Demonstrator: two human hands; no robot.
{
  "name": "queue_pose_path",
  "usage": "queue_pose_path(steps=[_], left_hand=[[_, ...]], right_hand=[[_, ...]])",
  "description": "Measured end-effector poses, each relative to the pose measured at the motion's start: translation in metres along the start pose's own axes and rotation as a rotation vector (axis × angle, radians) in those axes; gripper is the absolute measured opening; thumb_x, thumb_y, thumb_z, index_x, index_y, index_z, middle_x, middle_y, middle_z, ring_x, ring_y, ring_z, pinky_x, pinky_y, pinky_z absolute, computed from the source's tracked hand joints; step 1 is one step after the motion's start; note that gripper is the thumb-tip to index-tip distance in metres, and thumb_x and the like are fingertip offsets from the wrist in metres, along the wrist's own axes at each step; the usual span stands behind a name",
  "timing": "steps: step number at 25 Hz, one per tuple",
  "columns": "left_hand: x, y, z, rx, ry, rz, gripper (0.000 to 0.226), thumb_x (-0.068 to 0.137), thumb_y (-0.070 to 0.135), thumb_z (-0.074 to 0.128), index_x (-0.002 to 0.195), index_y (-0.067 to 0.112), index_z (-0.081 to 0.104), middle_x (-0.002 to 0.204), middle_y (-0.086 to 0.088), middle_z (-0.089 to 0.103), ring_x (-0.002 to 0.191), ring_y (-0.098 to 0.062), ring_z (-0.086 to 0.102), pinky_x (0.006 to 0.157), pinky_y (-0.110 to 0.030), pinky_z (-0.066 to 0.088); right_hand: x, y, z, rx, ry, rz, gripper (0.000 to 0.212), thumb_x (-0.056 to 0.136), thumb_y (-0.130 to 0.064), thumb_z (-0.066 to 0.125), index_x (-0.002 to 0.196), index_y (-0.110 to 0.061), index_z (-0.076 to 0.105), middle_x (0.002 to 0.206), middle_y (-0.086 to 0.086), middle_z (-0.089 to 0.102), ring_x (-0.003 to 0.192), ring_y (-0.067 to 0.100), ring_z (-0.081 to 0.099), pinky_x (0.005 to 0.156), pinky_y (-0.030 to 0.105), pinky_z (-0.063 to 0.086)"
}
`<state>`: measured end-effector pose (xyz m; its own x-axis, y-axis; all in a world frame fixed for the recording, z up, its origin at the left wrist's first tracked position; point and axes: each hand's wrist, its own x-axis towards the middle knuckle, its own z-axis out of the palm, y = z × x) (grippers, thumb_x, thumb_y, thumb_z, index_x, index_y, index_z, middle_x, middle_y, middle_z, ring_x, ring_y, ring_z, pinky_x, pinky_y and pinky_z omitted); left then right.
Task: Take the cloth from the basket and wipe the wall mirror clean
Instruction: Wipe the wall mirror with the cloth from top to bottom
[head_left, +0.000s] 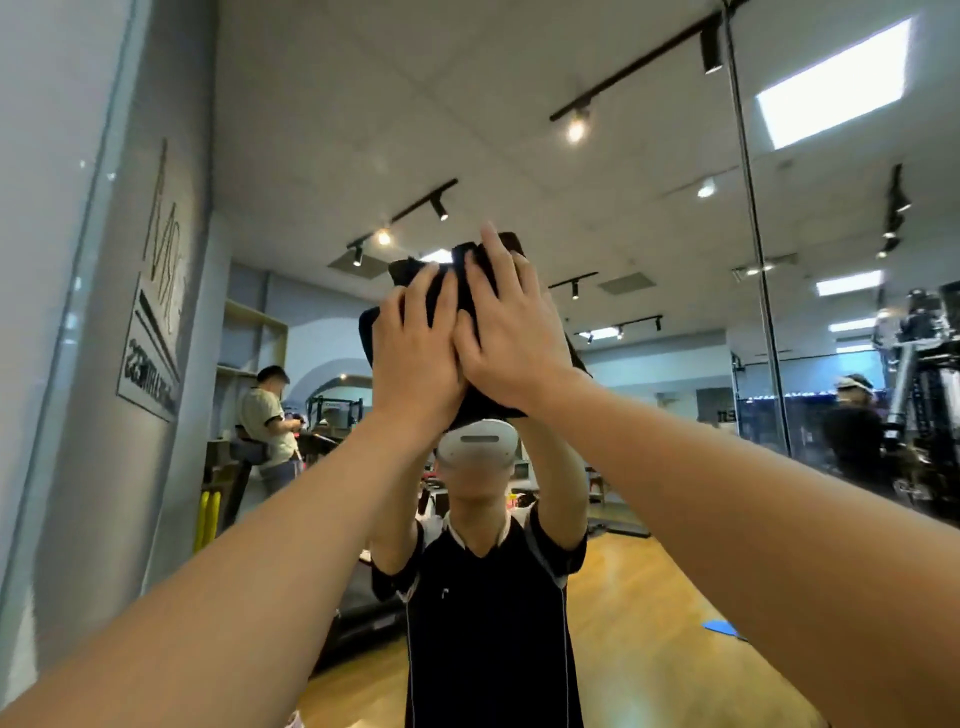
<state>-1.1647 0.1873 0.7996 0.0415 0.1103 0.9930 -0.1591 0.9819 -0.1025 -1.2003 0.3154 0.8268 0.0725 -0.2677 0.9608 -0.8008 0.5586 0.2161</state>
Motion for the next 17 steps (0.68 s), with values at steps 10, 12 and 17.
queue_pose_path(steps=[10,12,17], left_hand=[[-0.017,0.005,0.008,-0.045,0.034,-0.028,0.055,0.104,0.030,0.047,0.155,0.010,0.042,0.162,-0.016,0.036,0.137,-0.041,0.039,0.113,-0.055,0.040],[-0.025,0.008,0.007,-0.061,0.050,-0.025,0.059,0.101,0.033,0.048,0.156,0.012,0.042,0.162,-0.014,0.036,0.138,-0.041,0.039,0.112,-0.058,0.039],[-0.034,0.010,0.008,-0.027,0.054,-0.072,0.063,0.100,0.041,0.045,0.158,0.018,0.038,0.164,-0.010,0.031,0.144,-0.035,0.033,0.118,-0.063,0.031]], right_hand=[[-0.024,0.020,0.017,0.035,0.071,0.005,0.063,0.100,-0.052,0.032,0.159,-0.033,0.038,0.172,-0.004,0.023,0.160,0.029,0.016,0.127,0.053,0.025],[-0.031,0.022,0.014,0.045,0.042,0.021,0.068,0.098,-0.058,0.032,0.162,-0.035,0.033,0.174,-0.005,0.017,0.161,0.029,0.009,0.129,0.050,0.019],[-0.035,0.022,0.013,0.100,-0.004,0.018,0.064,0.101,-0.056,0.035,0.162,-0.038,0.031,0.174,-0.005,0.013,0.160,0.026,0.004,0.130,0.047,0.011]])
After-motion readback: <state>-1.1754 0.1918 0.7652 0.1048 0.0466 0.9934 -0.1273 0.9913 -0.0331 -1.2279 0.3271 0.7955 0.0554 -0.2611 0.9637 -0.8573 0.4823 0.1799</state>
